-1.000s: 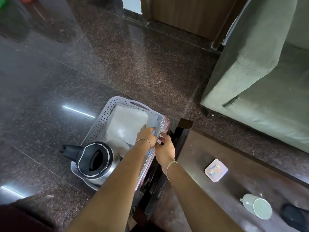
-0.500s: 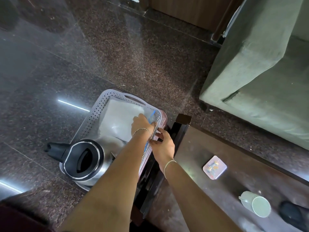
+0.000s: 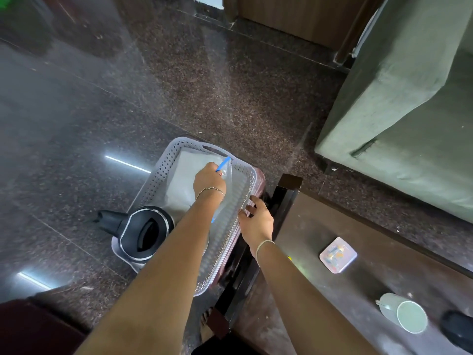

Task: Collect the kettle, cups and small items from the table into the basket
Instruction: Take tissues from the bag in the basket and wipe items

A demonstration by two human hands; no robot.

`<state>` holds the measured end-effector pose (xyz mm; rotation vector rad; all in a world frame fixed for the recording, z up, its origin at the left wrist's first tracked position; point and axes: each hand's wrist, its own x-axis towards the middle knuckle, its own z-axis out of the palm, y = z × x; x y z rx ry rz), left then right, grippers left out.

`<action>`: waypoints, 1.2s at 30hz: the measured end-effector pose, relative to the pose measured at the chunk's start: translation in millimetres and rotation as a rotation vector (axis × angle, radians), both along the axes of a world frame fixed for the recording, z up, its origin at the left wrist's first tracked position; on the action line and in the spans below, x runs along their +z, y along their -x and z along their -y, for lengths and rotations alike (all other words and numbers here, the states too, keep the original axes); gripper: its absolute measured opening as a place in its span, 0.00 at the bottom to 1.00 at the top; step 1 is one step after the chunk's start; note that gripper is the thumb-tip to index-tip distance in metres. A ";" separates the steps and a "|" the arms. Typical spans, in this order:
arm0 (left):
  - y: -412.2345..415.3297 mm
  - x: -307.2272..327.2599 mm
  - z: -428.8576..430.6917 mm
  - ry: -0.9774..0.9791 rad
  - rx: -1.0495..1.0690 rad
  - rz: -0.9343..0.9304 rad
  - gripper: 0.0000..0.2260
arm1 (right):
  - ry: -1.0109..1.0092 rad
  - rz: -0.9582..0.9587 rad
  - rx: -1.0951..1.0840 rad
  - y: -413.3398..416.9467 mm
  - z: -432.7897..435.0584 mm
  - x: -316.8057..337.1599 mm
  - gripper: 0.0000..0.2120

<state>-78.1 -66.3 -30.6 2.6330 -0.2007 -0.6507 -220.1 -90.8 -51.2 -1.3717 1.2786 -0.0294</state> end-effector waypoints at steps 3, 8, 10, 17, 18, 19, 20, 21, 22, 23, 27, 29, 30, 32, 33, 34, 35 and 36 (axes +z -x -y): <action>-5.7 10.5 -11.0 0.052 0.033 0.017 0.09 | 0.002 -0.021 0.020 -0.9 0.5 4.0 0.23; -4.4 23.6 -27.4 0.128 0.129 0.058 0.10 | 0.030 -0.056 0.019 -6.4 -8.2 11.3 0.27; -4.1 30.7 -29.5 0.160 0.158 0.072 0.10 | 0.047 -0.082 0.041 -6.9 -12.6 13.8 0.29; -9.9 67.1 -21.3 0.362 0.147 0.059 0.08 | 0.035 -0.110 0.077 -3.0 -15.9 25.2 0.30; -9.0 72.6 -21.8 0.378 0.137 0.052 0.08 | 0.034 -0.103 0.068 -2.3 -16.5 29.3 0.30; -7.5 78.1 -23.0 0.395 0.129 0.043 0.08 | 0.037 -0.094 0.055 -1.5 -17.1 34.5 0.29; -6.3 84.0 -24.6 0.416 0.126 0.031 0.07 | 0.046 -0.080 0.036 -0.6 -18.0 41.2 0.27; -4.3 90.2 -26.3 0.446 0.125 0.012 0.07 | 0.062 -0.059 0.011 -0.1 -18.9 49.4 0.25; -2.0 97.6 -28.1 0.486 0.129 -0.016 0.06 | 0.093 -0.033 -0.018 0.5 -19.6 59.2 0.23; 0.8 106.0 -29.8 0.526 0.132 -0.045 0.06 | 0.138 -0.007 -0.049 0.7 -20.5 70.6 0.20; 14.5 146.9 -38.2 0.619 0.111 -0.048 0.07 | 0.278 0.199 -0.219 2.5 -29.6 128.6 0.15; 24.8 170.9 -44.6 0.672 0.074 -0.049 0.07 | 0.369 0.357 -0.244 6.5 -40.3 165.8 0.15; 30.4 183.1 -48.5 0.692 0.052 -0.050 0.06 | 0.451 0.431 -0.219 10.1 -46.7 185.5 0.15; 41.9 207.8 -57.5 0.743 0.016 -0.071 0.04 | 0.667 0.512 -0.108 20.4 -59.1 221.1 0.14; 47.0 220.8 -62.7 0.778 -0.002 -0.089 0.03 | 0.772 0.502 -0.044 26.3 -64.1 236.6 0.14; 51.4 234.0 -68.2 0.815 -0.020 -0.103 0.03 | 0.857 0.457 0.015 32.4 -67.5 250.9 0.13; 54.9 247.3 -74.2 0.850 -0.043 -0.109 0.04 | 0.920 0.388 0.065 38.8 -69.9 264.2 0.13; 57.8 260.4 -80.5 0.878 -0.070 -0.103 0.03 | 0.963 0.307 0.106 45.2 -71.8 276.8 0.13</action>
